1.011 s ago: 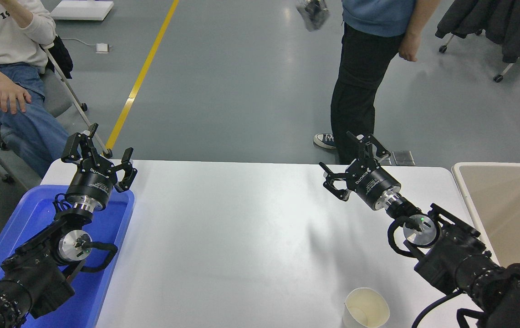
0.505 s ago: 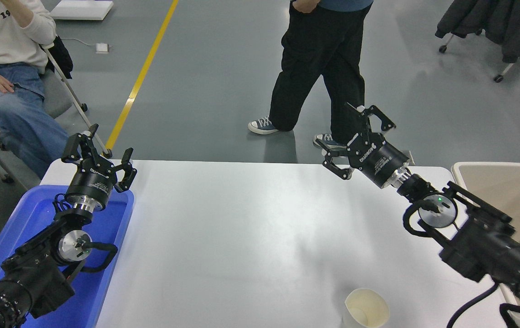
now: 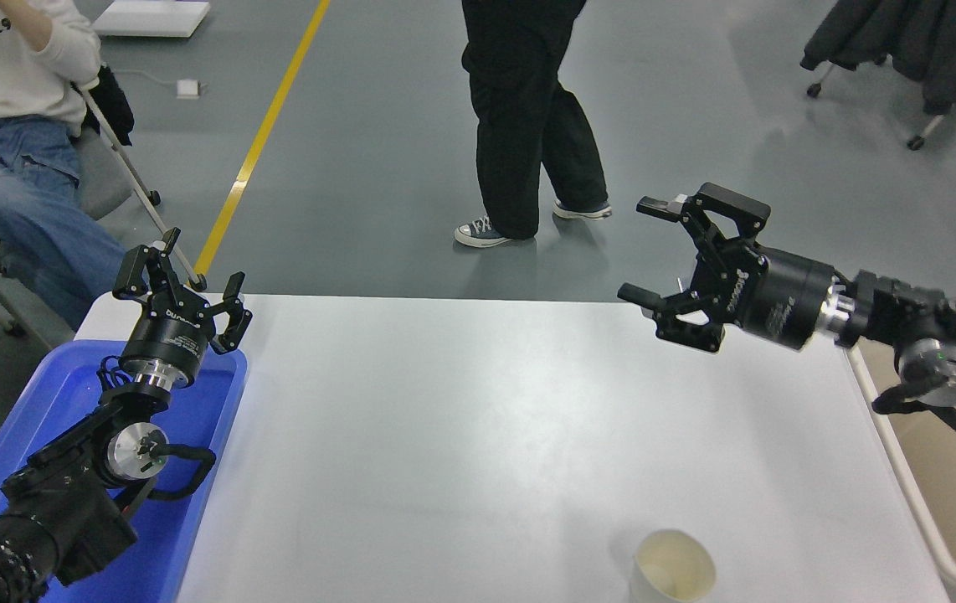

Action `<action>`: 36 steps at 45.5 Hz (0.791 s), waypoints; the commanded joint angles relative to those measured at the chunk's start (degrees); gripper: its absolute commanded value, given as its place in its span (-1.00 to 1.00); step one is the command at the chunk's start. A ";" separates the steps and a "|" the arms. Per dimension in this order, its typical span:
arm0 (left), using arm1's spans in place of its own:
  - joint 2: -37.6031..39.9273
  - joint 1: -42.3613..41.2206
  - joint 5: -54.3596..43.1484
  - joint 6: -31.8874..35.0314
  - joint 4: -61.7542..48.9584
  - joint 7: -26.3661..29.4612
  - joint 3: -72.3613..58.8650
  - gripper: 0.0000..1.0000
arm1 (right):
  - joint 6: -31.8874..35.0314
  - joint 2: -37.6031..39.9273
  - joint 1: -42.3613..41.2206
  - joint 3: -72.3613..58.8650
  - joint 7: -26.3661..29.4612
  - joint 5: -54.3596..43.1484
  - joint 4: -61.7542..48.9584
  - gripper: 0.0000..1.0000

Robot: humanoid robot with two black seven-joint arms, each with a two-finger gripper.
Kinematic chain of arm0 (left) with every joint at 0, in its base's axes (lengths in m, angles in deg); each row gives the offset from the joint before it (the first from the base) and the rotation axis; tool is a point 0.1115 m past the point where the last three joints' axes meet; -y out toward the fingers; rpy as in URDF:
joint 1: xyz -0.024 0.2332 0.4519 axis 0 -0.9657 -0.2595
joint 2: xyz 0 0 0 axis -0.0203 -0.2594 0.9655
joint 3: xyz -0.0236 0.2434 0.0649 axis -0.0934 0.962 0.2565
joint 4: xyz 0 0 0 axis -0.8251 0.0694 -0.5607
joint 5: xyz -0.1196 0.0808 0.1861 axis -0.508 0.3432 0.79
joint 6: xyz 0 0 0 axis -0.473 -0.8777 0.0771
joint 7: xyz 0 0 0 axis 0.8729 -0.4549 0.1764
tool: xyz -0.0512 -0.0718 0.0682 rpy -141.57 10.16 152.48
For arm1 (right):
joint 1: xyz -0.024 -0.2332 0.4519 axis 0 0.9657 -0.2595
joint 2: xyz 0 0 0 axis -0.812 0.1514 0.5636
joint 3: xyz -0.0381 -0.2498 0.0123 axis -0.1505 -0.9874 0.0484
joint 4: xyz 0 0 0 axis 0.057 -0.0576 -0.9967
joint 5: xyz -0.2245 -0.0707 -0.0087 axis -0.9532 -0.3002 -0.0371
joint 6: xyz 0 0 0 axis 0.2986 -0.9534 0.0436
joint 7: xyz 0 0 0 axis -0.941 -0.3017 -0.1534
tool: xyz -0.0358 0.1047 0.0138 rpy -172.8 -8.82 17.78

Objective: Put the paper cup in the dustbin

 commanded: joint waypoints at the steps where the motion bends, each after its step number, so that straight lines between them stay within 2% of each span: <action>1: 0.00 0.00 0.01 0.00 0.00 0.00 -0.03 1.00 | -0.11 6.69 -5.86 -8.59 -0.09 -15.22 5.70 1.00; 14: -0.09 0.00 0.01 0.00 0.00 0.00 -0.03 1.00 | -2.74 12.14 -3.68 -15.09 -0.26 -30.25 11.23 1.00; 21: -0.09 0.00 0.01 0.00 0.00 0.00 -0.03 1.00 | -6.08 12.76 1.51 -15.10 -0.97 -34.38 12.29 1.00; 29: -0.09 0.00 0.01 0.00 0.00 0.00 -0.03 1.00 | -12.32 12.32 9.33 -14.04 -3.69 -44.93 12.11 1.00; 36: -0.09 0.00 0.01 0.00 0.00 0.00 -0.03 1.00 | -14.96 12.50 14.16 -13.52 -5.19 -50.12 12.11 1.00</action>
